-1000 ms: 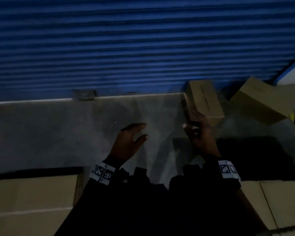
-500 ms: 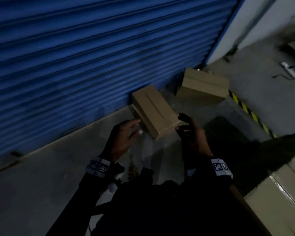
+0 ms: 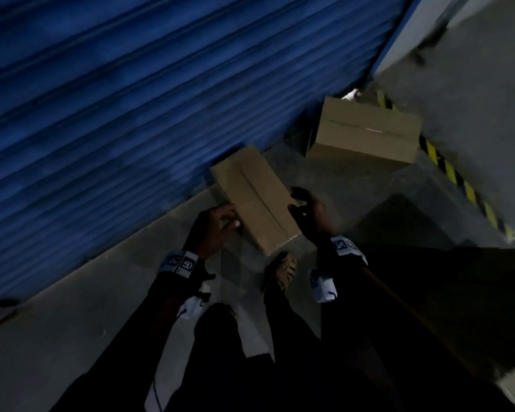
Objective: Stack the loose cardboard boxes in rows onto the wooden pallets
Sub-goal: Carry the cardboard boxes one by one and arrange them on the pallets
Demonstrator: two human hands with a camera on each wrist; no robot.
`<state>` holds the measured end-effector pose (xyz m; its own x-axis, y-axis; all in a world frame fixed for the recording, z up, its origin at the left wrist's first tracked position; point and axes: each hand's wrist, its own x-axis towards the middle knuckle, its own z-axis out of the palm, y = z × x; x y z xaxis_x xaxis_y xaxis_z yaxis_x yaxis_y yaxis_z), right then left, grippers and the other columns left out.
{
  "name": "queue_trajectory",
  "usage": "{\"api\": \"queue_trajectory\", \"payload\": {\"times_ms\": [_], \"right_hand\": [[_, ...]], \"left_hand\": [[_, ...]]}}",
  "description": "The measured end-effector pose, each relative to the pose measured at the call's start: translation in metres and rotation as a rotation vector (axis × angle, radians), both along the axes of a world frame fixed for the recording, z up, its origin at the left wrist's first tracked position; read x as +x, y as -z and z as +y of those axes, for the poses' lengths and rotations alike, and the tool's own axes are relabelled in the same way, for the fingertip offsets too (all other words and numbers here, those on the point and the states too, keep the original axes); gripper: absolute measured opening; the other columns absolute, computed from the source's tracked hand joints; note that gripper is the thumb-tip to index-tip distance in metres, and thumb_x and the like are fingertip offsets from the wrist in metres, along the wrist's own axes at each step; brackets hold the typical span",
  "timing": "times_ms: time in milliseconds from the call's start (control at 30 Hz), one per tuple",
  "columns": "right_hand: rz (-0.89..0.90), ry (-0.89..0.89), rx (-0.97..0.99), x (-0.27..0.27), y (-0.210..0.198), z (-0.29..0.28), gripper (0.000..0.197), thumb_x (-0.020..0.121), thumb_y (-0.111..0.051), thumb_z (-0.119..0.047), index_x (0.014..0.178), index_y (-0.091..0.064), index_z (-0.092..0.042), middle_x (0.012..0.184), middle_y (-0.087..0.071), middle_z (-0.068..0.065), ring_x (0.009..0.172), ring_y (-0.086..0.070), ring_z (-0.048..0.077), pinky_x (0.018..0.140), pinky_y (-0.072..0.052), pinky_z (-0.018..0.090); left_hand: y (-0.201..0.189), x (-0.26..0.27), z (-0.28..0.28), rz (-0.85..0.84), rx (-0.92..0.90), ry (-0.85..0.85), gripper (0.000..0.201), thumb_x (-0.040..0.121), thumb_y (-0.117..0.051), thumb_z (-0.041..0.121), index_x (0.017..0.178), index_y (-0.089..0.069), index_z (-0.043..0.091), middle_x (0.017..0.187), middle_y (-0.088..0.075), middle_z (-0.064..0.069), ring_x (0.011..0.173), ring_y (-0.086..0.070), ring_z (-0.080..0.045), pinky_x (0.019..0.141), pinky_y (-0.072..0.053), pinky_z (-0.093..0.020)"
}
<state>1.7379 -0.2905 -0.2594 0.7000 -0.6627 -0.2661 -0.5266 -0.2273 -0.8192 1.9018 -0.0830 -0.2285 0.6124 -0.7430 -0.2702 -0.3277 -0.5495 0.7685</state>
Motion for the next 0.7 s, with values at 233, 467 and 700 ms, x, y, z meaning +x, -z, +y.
{"api": "queue_trajectory", "payload": {"times_ms": [233,467,700], "right_hand": [[0.264,0.005,0.101,0.049,0.136,-0.079,0.056,0.092,-0.067,-0.029,0.143,-0.044,-0.022,0.137,-0.056,0.003,0.102,-0.064,0.023,0.077,-0.040,0.022],[0.378,-0.105,0.082,0.083,0.297,-0.134,0.077,0.089,-0.067,-0.045,0.152,-0.029,-0.023,0.152,-0.039,0.008,0.130,-0.048,0.031,0.100,-0.046,0.044],[0.480,-0.261,-0.112,0.123,0.431,-0.146,0.088,0.088,-0.065,-0.050,0.155,-0.016,-0.020,0.160,-0.020,0.011,0.143,-0.025,0.033,0.112,-0.030,0.055]], "left_hand": [[0.168,0.028,-0.075,0.259,0.253,-0.041,0.066,0.093,-0.054,0.037,0.152,-0.030,0.017,0.145,-0.046,-0.004,0.129,-0.047,-0.024,0.107,-0.041,-0.036],[0.346,0.035,-0.101,0.544,0.214,-0.338,0.091,0.087,-0.070,0.039,0.152,-0.019,0.001,0.154,-0.029,-0.014,0.142,-0.031,-0.029,0.117,-0.026,-0.028],[0.457,0.057,-0.105,0.655,0.313,-0.503,0.126,0.055,-0.089,0.054,0.153,-0.024,0.008,0.146,-0.037,0.003,0.138,-0.035,-0.024,0.111,-0.027,-0.027]]}}
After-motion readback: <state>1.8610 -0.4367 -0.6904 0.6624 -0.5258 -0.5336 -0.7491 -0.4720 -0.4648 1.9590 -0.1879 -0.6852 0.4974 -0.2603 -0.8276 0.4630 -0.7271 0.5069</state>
